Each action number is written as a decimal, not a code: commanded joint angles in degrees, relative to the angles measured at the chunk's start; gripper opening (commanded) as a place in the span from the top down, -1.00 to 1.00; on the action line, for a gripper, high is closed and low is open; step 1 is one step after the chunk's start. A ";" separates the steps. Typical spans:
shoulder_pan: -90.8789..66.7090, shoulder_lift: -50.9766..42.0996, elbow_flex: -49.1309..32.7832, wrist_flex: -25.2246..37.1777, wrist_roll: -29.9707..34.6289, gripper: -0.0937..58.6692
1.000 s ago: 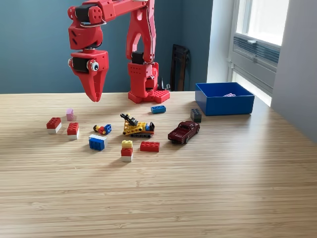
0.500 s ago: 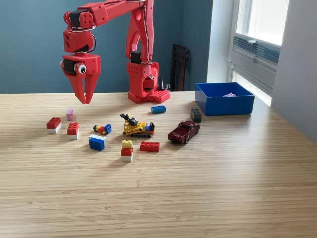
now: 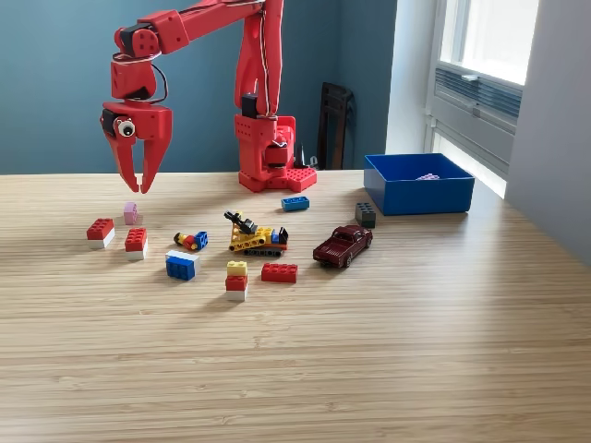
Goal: Grasp a lego block and put it in the bin.
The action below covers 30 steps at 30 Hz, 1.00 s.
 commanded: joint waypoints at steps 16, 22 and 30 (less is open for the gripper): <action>-0.53 -2.64 -3.16 -1.14 7.12 0.32; -0.53 -11.43 -7.82 -0.97 7.82 0.33; -0.70 -16.52 -9.93 -0.97 8.79 0.43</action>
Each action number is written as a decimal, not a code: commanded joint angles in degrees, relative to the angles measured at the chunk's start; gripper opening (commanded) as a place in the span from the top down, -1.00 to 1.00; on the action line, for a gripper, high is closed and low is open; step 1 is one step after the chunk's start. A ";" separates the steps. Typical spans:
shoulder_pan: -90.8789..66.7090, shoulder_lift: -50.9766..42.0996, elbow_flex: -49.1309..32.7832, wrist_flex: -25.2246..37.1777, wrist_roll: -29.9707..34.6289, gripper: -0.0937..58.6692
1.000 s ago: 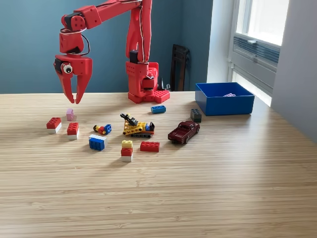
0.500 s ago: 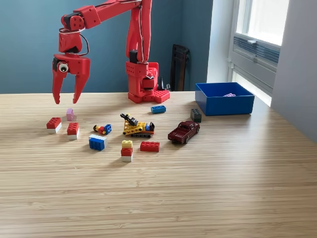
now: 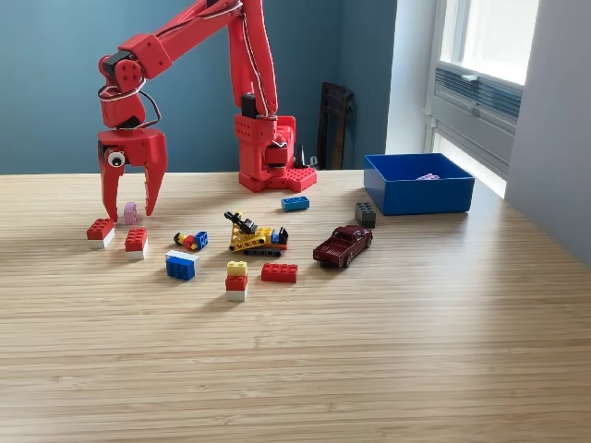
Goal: Grasp a lego block and put it in the bin.
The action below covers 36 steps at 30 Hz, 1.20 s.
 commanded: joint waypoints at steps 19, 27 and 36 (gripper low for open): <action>-3.78 0.62 -8.70 8.00 -4.48 1.00; -13.89 5.19 -19.42 23.29 -9.23 1.00; -40.08 19.69 -13.45 25.84 -8.17 1.00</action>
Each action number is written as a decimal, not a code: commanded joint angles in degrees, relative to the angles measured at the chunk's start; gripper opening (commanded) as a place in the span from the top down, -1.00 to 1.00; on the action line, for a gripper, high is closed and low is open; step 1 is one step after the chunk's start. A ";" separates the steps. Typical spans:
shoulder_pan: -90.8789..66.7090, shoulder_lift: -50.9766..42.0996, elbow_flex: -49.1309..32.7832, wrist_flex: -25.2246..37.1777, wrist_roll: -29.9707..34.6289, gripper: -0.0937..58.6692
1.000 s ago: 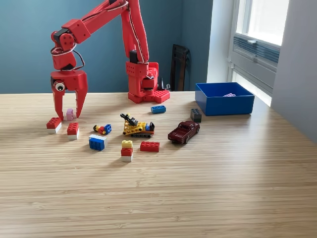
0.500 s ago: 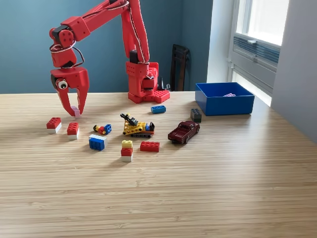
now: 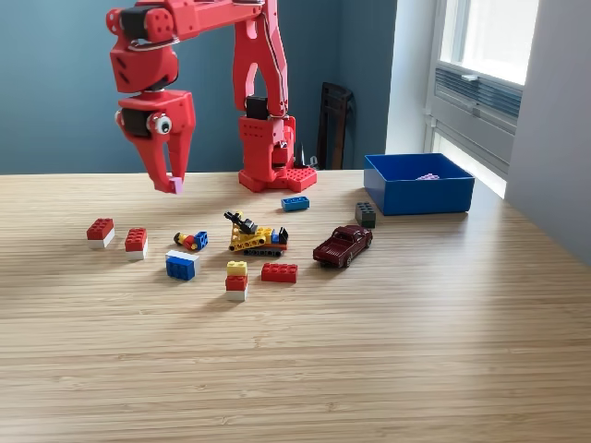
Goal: Grasp a lego block and put it in the bin.
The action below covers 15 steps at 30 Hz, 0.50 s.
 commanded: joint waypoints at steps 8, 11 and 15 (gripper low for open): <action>-40.69 15.82 5.27 1.23 6.68 1.00; -50.19 15.82 5.62 1.32 9.14 1.00; -62.05 15.56 6.24 1.32 11.07 1.00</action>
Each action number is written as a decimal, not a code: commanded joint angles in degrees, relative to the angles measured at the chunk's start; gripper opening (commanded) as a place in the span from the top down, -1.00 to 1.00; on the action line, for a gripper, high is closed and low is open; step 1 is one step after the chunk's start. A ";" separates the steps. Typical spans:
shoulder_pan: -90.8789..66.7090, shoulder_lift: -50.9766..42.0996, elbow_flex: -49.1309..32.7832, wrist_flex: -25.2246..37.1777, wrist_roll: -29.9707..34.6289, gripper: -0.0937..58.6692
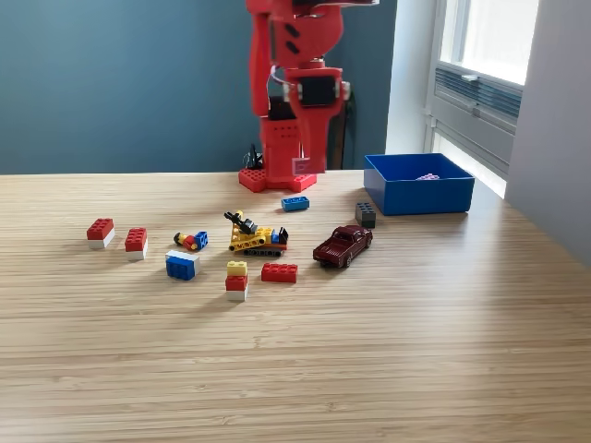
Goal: Grasp a lego block and put it in the bin.
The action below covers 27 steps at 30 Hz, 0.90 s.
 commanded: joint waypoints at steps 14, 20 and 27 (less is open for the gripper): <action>-48.78 3.60 1.58 1.05 6.94 1.00; -53.70 3.25 -0.62 1.05 7.03 1.00; -52.47 -7.47 -7.29 1.49 6.50 1.00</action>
